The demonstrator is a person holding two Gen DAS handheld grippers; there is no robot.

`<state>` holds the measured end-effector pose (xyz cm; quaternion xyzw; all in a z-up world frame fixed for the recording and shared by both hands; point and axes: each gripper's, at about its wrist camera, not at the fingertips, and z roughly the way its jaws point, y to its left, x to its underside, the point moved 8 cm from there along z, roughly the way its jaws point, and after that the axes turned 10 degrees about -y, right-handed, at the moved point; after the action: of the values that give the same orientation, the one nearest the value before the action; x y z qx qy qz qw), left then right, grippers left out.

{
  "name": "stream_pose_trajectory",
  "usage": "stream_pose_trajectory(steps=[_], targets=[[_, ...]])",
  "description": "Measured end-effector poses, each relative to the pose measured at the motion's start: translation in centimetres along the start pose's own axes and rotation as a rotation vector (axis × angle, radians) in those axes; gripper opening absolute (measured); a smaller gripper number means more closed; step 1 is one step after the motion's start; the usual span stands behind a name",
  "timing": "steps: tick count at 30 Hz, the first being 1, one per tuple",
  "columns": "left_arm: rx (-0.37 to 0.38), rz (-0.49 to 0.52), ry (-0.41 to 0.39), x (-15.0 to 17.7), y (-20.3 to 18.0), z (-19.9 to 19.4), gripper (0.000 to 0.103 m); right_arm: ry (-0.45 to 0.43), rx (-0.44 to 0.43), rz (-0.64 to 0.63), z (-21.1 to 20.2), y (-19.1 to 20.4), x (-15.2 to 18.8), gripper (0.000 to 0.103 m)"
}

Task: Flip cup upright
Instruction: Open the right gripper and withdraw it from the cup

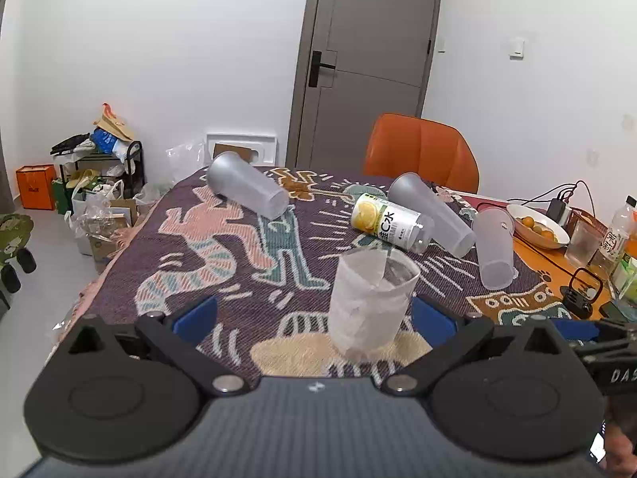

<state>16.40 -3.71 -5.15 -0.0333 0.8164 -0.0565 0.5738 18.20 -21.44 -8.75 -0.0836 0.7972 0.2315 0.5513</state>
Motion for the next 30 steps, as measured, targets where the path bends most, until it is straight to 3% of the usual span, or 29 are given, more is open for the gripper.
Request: stream_pose_trajectory(steps=[15, 19, 30], targets=[[-0.056, -0.024, -0.041, 1.4, 4.4, -6.9, 0.103, -0.014, -0.014, -0.027, -4.2, 3.8, 0.9, 0.103], [-0.029, 0.025, -0.048, 1.7, 3.9, -7.9, 0.103, -0.027, -0.024, -0.014, -5.5, 4.1, 1.2, 0.103], [-0.021, 0.034, -0.045, 1.6, 3.5, -9.5, 0.103, -0.051, -0.017, -0.040, -7.0, 5.2, 0.7, 0.103]])
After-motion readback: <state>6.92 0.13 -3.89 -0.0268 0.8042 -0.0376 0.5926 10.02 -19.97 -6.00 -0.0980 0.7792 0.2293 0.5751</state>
